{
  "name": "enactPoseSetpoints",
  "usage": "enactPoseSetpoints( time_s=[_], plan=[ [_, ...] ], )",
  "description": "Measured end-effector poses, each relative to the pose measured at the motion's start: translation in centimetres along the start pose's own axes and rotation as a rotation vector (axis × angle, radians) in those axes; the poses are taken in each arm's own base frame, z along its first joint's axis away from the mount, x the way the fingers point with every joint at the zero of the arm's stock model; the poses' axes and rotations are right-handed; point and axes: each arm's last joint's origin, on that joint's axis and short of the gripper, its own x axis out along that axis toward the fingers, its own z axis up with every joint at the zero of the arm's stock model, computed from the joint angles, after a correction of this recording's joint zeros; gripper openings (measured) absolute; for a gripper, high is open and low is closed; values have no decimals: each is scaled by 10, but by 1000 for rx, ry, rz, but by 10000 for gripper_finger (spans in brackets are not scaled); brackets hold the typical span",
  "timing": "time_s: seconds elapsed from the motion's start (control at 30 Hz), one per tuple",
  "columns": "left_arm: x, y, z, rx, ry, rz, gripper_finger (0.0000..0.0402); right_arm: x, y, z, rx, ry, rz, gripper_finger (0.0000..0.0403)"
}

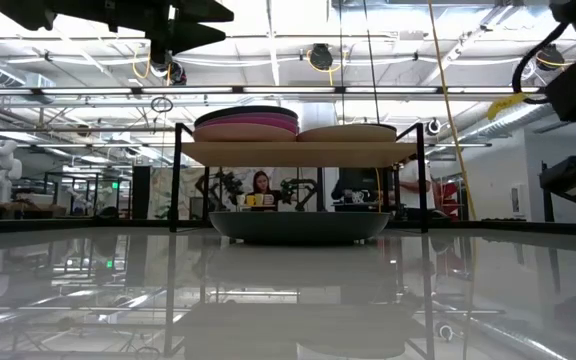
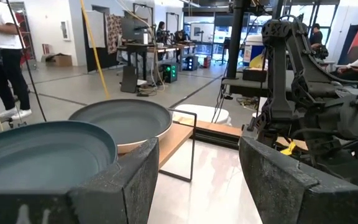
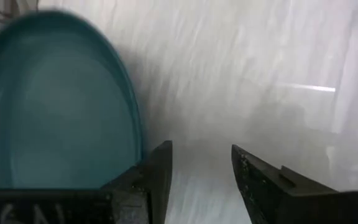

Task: Place and stack plates onto a shelf
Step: Stack the green plate on top of the black plate on the shelf

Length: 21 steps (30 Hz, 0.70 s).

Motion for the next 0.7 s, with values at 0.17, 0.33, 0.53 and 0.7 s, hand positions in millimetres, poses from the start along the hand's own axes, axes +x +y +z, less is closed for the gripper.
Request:
enactPoseSetpoints(
  time_s=[0.17, 0.33, 0.53, 0.7],
  plan=[
    [0, 0, 0, 0, 1, 0, 228, -10, 2, 7, 37, -65, 24, 146],
    [0, 0, 0, 0, 1, 0, 228, -15, 8, 8, 26, -88, 51, 146],
    [0, 0, 0, 0, 1, 0, 228, -3, 17, 4, 8, -38, 69, 146],
    [0, 0, 0, 4, 1, 0, 228, 8, 19, 1, 5, -7, 52, 145]
  ],
)
